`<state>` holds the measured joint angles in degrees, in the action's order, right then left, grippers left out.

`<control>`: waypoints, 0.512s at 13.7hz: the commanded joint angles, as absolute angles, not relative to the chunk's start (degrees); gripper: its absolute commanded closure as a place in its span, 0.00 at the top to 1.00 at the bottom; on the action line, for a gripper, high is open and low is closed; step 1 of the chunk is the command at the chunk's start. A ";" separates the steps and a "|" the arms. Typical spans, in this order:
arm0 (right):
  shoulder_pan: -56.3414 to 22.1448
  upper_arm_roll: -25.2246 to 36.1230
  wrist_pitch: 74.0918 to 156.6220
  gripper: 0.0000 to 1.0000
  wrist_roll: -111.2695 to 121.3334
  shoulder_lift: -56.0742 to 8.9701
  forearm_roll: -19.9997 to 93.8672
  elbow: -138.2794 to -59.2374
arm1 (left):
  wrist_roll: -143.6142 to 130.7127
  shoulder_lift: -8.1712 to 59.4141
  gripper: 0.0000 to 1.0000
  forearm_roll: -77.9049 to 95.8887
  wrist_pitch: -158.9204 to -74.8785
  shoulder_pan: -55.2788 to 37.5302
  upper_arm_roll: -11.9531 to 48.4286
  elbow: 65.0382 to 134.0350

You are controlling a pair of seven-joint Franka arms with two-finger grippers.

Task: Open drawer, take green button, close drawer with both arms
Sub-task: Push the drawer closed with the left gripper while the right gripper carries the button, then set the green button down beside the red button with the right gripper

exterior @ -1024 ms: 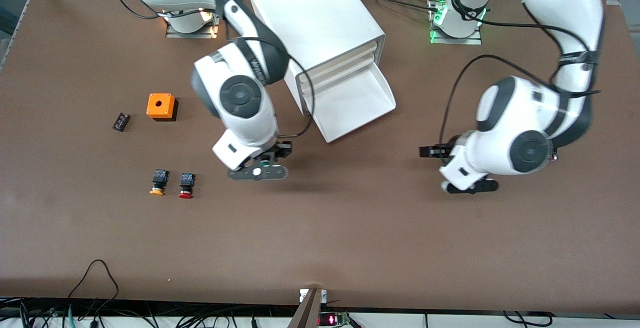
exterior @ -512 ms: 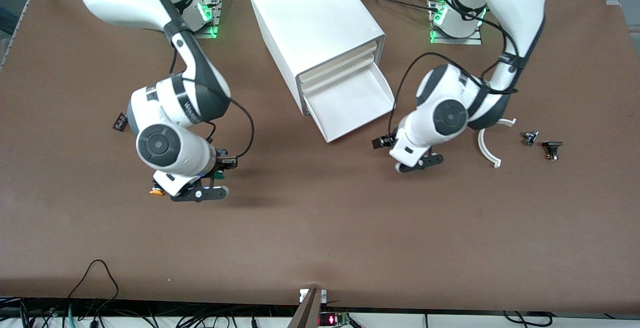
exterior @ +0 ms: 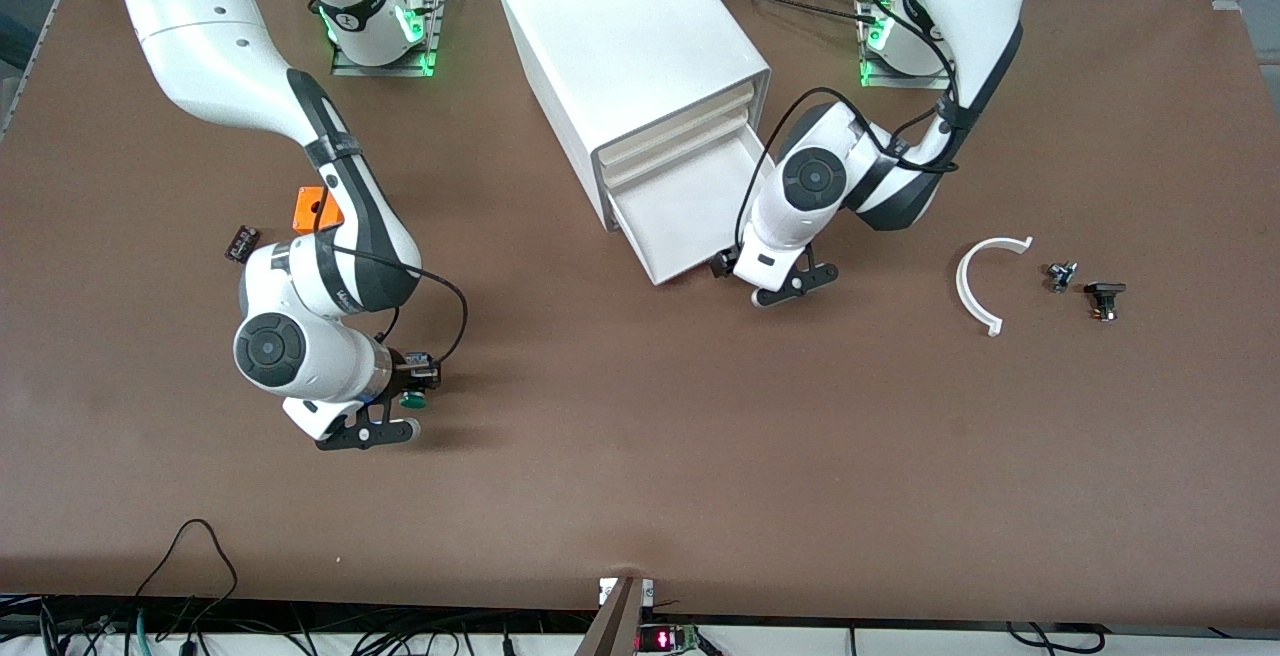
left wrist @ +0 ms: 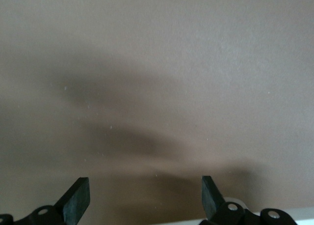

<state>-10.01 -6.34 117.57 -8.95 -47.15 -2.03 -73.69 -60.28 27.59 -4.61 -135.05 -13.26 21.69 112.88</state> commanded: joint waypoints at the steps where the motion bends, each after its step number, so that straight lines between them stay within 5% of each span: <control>1: -8.27 -7.12 118.04 0.00 -7.91 -46.05 -1.50 -74.62 | -62.84 25.93 1.00 -6.15 -135.35 -14.06 21.97 114.78; 7: -8.09 -7.12 125.59 0.00 -9.05 -50.98 -1.06 -75.41 | -63.02 27.07 1.00 -3.62 -133.34 -13.45 28.03 116.19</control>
<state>-8.57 -6.38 123.55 -8.97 -49.86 -2.00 -75.09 -61.95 27.60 -4.50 -134.65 -13.84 26.00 115.15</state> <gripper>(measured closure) 0.564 0.000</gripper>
